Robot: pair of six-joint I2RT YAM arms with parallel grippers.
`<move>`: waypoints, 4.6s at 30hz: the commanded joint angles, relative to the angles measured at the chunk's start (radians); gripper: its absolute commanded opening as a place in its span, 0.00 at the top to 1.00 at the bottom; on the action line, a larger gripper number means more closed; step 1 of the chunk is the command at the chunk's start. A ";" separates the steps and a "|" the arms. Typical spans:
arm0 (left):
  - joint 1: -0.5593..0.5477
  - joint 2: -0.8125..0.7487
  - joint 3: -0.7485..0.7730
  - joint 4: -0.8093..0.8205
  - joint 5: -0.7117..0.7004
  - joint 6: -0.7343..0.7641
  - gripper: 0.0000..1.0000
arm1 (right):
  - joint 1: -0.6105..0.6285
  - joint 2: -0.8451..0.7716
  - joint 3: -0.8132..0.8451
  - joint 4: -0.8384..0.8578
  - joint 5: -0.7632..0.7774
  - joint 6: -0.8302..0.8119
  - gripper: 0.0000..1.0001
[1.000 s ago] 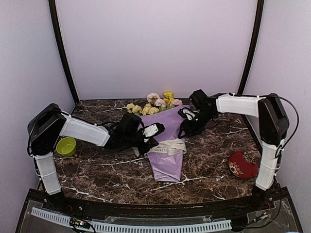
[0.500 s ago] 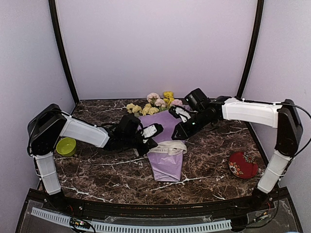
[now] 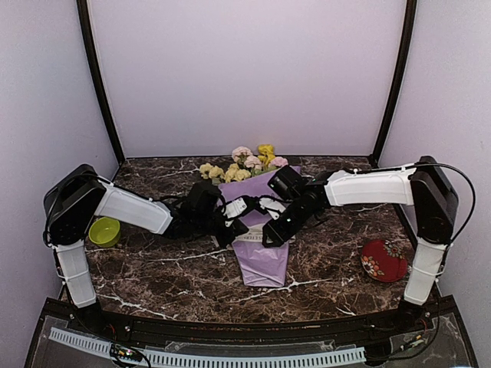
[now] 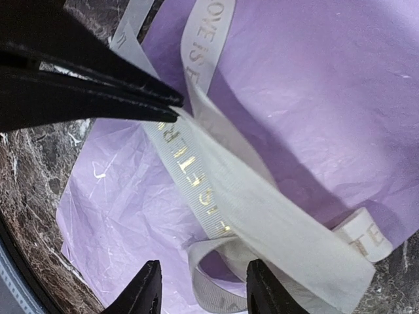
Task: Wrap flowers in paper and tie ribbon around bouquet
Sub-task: Cross the ribbon over the folded bouquet.
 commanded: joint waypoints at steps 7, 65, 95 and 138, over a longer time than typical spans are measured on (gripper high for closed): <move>0.009 0.013 -0.022 0.021 0.012 -0.016 1.00 | 0.038 -0.011 -0.008 -0.056 0.037 -0.031 0.97; 0.035 0.038 -0.045 0.139 0.013 -0.104 1.00 | 0.055 0.045 0.138 -0.093 0.023 -0.104 0.68; 0.057 0.045 -0.061 0.143 0.046 -0.121 1.00 | 0.016 0.071 0.047 -0.110 0.139 -0.138 0.76; 0.060 0.059 -0.047 0.120 0.077 -0.127 1.00 | 0.092 0.101 0.097 -0.073 0.108 -0.186 0.69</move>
